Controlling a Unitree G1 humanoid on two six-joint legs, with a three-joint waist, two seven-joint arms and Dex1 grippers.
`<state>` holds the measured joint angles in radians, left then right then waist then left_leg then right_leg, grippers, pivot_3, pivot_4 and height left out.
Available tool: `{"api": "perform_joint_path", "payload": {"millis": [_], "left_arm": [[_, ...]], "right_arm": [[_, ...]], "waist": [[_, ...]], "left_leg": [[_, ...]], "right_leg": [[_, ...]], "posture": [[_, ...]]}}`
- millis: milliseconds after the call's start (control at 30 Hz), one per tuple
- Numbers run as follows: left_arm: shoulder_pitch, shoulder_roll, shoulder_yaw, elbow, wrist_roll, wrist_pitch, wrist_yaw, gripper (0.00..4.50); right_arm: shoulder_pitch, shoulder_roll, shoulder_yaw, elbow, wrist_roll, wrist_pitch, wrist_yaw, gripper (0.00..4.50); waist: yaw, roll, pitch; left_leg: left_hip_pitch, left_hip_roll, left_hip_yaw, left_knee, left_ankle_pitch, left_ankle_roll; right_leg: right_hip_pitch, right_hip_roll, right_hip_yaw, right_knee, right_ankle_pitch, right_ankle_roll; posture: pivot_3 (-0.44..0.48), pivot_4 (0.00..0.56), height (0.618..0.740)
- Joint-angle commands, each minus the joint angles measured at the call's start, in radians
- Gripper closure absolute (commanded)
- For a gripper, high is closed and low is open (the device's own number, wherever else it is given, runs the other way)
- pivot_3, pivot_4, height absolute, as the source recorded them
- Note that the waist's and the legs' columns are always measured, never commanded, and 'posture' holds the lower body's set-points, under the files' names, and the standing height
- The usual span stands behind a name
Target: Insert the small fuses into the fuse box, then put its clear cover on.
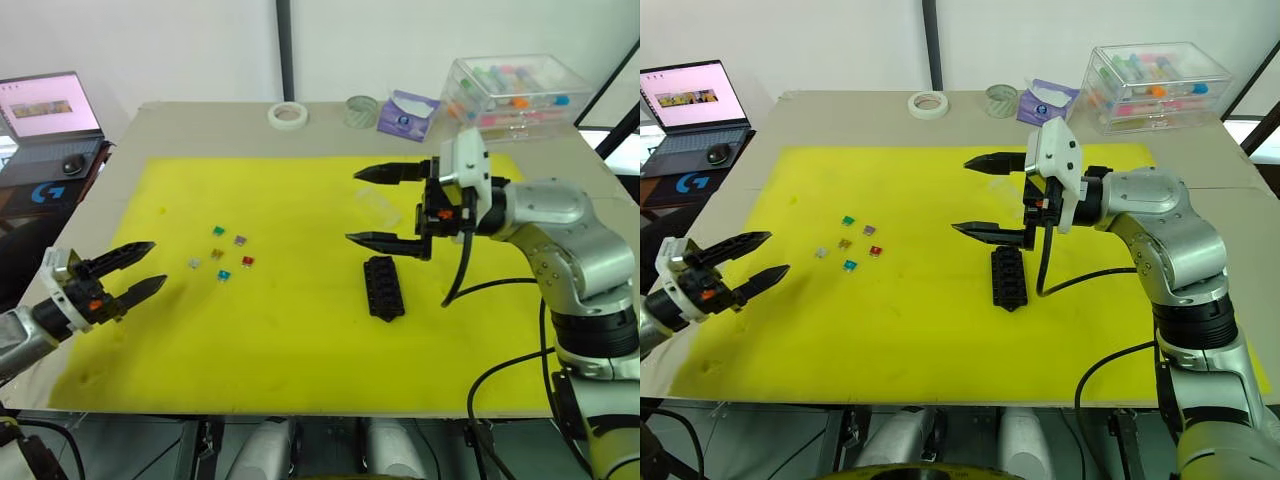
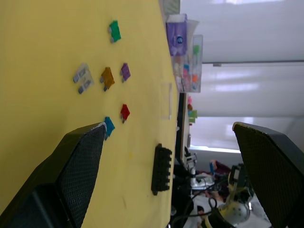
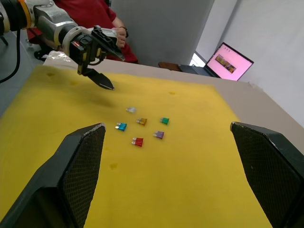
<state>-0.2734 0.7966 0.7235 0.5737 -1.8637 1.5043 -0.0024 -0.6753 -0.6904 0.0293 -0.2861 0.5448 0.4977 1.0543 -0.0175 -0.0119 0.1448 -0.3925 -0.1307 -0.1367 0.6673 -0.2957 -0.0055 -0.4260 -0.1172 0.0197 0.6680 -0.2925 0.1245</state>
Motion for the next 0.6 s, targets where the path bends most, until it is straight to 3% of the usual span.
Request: {"api": "perform_joint_path", "payload": {"millis": [33, 267, 600], "left_arm": [[0.006, -0.032, -0.012, -0.026, -0.108, -0.094, 0.11, 0.0], [-0.033, -0.109, -0.017, -0.05, -0.108, -0.149, 0.211, 0.0], [-0.04, -0.133, -0.037, -0.047, -0.108, -0.18, 0.254, 0.0]], "right_arm": [[-0.02, 0.022, -0.041, -0.04, 0.041, 0.031, -0.05, 0.03], [-0.02, 0.012, -0.043, -0.048, 0.039, 0.039, -0.069, 0.03], [-0.026, 0.003, -0.05, -0.059, 0.052, 0.061, -0.073, 0.03]], "waist": [[-0.001, 0.0, 0.0], [0.001, 0.0, 0.0], [0.001, -0.001, 0.0]], "left_leg": [[0.0, 0.0, 0.0, 0.0, 0.0, 0.0], [0.0, 0.0, 0.0, 0.0, 0.0, 0.0], [0.0, 0.0, 0.0, 0.0, 0.0, 0.0]], "right_leg": [[0.0, 0.0, 0.0, 0.0, 0.0, 0.0], [0.0, 0.0, 0.0, 0.0, 0.0, 0.0], [0.0, 0.0, 0.0, 0.0, 0.0, 0.0]], "posture": [[0.0, 0.15, 0.74], [0.0, 0.15, 0.74], [0.0, 0.15, 0.74]]}}
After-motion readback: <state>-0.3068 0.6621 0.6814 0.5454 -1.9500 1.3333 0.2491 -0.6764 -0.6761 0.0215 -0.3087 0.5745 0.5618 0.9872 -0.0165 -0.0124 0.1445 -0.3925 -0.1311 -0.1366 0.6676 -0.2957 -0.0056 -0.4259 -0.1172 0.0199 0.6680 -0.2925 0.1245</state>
